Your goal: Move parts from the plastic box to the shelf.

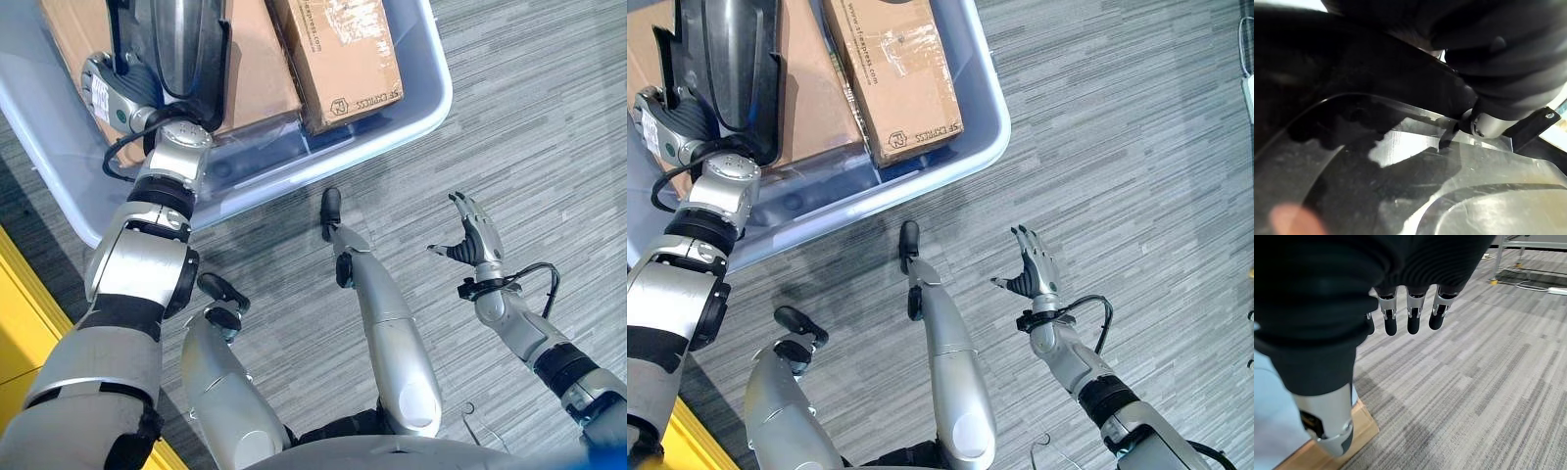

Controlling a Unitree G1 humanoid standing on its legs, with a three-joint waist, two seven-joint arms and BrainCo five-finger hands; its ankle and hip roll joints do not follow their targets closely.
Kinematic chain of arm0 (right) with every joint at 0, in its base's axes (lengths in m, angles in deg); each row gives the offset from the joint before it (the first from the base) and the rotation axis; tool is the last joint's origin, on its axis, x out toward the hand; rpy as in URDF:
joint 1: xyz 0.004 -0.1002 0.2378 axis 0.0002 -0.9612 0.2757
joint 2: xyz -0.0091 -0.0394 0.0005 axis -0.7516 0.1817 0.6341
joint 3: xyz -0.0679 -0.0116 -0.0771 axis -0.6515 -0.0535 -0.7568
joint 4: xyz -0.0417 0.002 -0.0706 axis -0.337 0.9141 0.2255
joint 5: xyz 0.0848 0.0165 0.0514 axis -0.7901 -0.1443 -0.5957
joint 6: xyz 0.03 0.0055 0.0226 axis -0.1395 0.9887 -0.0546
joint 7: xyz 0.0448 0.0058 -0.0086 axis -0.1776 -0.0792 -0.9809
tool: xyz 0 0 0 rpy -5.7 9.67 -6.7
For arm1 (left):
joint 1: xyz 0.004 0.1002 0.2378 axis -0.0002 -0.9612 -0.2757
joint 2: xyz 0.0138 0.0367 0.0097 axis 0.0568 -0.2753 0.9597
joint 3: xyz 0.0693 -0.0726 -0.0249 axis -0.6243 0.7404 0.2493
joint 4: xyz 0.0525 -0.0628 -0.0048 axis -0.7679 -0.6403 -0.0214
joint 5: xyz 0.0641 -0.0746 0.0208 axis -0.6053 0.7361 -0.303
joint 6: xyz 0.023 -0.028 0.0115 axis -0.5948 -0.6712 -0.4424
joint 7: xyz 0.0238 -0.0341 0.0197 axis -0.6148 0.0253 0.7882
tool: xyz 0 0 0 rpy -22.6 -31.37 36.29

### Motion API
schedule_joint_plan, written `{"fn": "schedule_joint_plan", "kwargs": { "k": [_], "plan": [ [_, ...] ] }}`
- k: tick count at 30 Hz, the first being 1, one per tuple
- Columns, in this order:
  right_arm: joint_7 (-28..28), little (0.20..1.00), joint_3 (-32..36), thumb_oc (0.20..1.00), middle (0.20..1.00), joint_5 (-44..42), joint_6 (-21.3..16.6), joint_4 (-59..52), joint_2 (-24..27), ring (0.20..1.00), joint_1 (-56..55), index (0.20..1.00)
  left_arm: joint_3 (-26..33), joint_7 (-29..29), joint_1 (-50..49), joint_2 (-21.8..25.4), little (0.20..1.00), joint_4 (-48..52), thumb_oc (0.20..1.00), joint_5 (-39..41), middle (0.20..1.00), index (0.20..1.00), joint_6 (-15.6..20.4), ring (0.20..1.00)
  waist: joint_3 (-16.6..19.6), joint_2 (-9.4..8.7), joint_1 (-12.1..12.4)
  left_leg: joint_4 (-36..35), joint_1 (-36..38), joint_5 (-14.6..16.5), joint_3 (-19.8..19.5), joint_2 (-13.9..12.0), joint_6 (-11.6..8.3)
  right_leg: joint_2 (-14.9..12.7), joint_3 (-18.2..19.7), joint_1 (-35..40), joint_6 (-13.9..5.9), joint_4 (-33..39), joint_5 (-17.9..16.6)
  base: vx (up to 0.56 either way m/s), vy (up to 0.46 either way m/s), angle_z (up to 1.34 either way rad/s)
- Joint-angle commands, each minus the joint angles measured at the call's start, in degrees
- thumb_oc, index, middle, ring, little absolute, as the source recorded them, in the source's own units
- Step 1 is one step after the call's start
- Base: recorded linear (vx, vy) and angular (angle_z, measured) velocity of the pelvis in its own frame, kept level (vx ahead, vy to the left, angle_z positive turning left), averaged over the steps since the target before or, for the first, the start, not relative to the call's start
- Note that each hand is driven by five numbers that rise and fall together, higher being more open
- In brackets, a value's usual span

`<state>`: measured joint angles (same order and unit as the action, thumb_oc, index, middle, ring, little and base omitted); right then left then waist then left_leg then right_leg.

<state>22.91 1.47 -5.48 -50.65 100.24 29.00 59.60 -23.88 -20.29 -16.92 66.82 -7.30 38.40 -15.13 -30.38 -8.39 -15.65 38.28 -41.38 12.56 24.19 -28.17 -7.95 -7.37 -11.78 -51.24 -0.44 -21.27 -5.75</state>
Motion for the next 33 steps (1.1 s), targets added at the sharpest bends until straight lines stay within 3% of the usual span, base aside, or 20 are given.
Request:
{"fn": "schedule_joint_plan", "kwargs": {
  "k": [1,10,11,16,22,27,33],
  "plan": [
    [2.0,1.000,0.5,1.000,1.000,-2.8,0.4,-0.7,-0.9,1.000,-2.0,1.000,6.9,-2.4,-9.8,-4.5,0.200,-7.0,0.200,15.2,0.200,0.200,-2.0,0.200,0.6,-3.33,-0.1,5.0,-6.3,-0.2,-2.2,-1.5,-2.76,-5.4,0.2,-0.5,-7.34,-6.7,7.5,0.00,0.000,0.00],
    [2.9,1.000,-0.9,1.000,1.000,-3.9,-0.1,-0.7,-1.4,1.000,-1.8,1.000,7.4,-3.8,-9.8,-5.3,0.200,-5.9,0.200,15.6,0.200,0.200,2.4,0.200,0.6,-3.31,0.1,5.8,-7.4,-0.1,-2.6,-1.8,-2.63,-5.6,0.1,-1.6,-7.20,-8.1,7.8,0.00,-0.004,0.01],
    [3.2,1.000,-1.1,1.000,1.000,-3.9,-0.5,-0.6,-1.4,1.000,-2.2,1.000,7.1,-4.6,-10.3,-5.5,0.200,-4.8,0.200,13.9,0.200,0.200,4.7,0.200,0.6,-3.10,0.2,5.7,-6.8,-0.1,-2.5,-1.8,-2.51,-5.8,0.1,-1.3,-7.09,-8.3,7.9,0.00,0.000,0.00],
    [3.8,1.000,-0.9,1.000,1.000,-2.8,-0.6,-0.9,-1.3,1.000,-3.9,1.000,6.4,-5.5,-12.5,-5.7,0.200,-0.3,0.200,9.2,0.200,0.200,8.5,0.200,0.6,-2.02,0.7,4.5,-3.8,-1.1,-1.5,-2.1,-2.26,-6.2,0.1,0.9,-6.78,-8.1,8.4,-0.01,0.004,0.01],
    [5.5,1.000,1.8,1.000,1.000,0.5,-1.5,0.1,-1.5,1.000,-9.3,1.000,5.8,-6.1,-18.8,-4.6,0.200,12.2,0.200,-0.2,0.200,0.200,14.3,0.200,0.6,0.74,2.4,0.0,6.5,-2.6,2.1,-1.6,-1.25,-8.5,-1.5,8.6,-6.85,-8.1,10.2,-0.01,0.022,0.12],
    [5.7,1.000,3.8,1.000,1.000,4.6,-0.9,0.4,-1.7,1.000,-11.6,1.000,8.1,-6.9,-25.4,-4.9,0.200,20.0,0.200,0.8,0.200,0.200,19.0,0.200,0.6,3.01,4.3,-5.3,17.1,-4.1,3.3,0.6,-0.34,-9.5,-2.8,18.0,-6.97,-6.8,12.2,0.01,0.075,0.14],
    [4.5,1.000,3.8,1.000,1.000,6.8,-0.5,1.1,-1.6,1.000,-11.5,1.000,9.8,-7.5,-27.0,-3.7,0.200,21.0,0.200,4.1,0.200,0.200,18.8,0.200,1.8,3.92,4.7,-7.3,22.9,-5.4,2.8,1.0,-0.37,-8.5,-3.1,24.7,-6.49,-4.4,12.7,0.03,0.032,0.01]
  ]
}}
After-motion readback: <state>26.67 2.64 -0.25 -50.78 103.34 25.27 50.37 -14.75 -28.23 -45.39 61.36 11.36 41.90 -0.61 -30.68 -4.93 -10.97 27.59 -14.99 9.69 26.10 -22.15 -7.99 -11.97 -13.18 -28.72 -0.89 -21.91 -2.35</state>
